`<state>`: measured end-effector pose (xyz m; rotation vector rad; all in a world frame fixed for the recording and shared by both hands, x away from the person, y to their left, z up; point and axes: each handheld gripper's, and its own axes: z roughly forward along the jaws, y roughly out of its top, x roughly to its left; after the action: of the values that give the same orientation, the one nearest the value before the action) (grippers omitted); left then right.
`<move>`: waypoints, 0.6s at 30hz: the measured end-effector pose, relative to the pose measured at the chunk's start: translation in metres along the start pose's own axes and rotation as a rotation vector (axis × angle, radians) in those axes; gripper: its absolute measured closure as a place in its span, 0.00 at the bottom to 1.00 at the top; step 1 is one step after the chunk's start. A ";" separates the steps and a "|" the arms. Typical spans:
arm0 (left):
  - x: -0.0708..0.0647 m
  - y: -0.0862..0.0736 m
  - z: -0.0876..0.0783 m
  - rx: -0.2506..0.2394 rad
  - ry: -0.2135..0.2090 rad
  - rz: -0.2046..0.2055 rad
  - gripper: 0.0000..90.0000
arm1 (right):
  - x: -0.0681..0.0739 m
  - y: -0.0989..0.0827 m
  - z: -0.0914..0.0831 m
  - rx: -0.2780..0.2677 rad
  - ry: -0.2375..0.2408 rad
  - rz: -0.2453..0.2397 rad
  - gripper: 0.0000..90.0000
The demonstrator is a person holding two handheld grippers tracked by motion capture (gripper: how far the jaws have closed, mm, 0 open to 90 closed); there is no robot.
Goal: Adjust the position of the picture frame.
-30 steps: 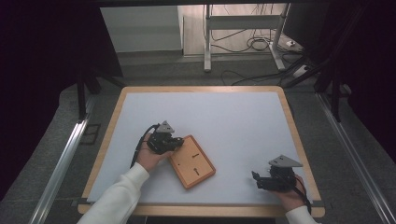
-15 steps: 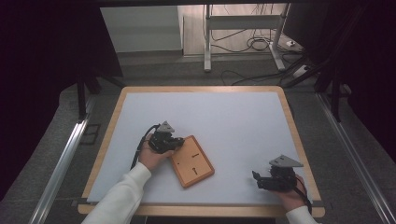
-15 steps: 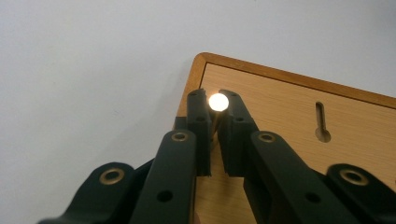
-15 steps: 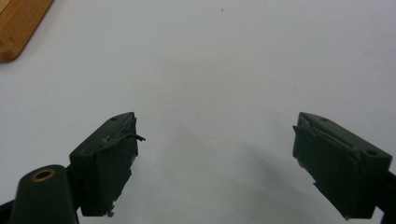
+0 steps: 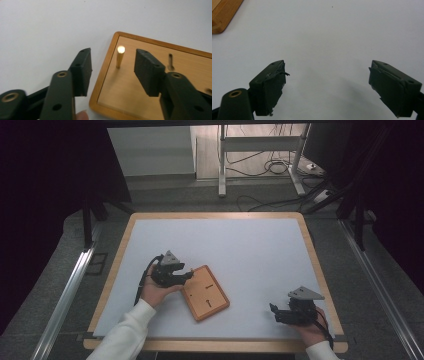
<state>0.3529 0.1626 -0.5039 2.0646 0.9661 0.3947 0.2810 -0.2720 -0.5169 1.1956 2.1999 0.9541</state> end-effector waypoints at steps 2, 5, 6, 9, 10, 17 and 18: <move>0.005 -0.010 -0.012 -0.001 -0.001 -0.039 0.48 | 0.000 0.000 0.000 0.001 -0.001 0.000 0.16; 0.008 -0.017 -0.019 -0.001 0.007 -0.060 0.48 | 0.001 0.000 0.000 0.001 0.000 -0.001 0.16; 0.010 -0.020 -0.022 0.011 0.013 -0.054 0.51 | 0.001 0.000 0.000 0.000 -0.001 -0.002 0.16; 0.011 -0.030 -0.027 0.056 0.029 -0.045 0.77 | 0.001 0.000 0.000 0.001 0.000 -0.002 0.16; 0.010 -0.032 -0.027 0.076 0.026 -0.038 0.77 | 0.001 0.000 0.000 0.001 0.000 -0.002 0.16; 0.006 -0.035 -0.020 0.138 0.003 -0.011 1.00 | 0.001 0.000 0.000 0.002 -0.002 -0.010 0.16; 0.007 -0.036 -0.018 0.152 0.004 -0.008 1.00 | 0.001 0.000 0.000 0.002 -0.001 -0.011 0.16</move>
<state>0.3294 0.1909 -0.5209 2.1960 1.0345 0.3302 0.2806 -0.2708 -0.5170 1.1841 2.2048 0.9463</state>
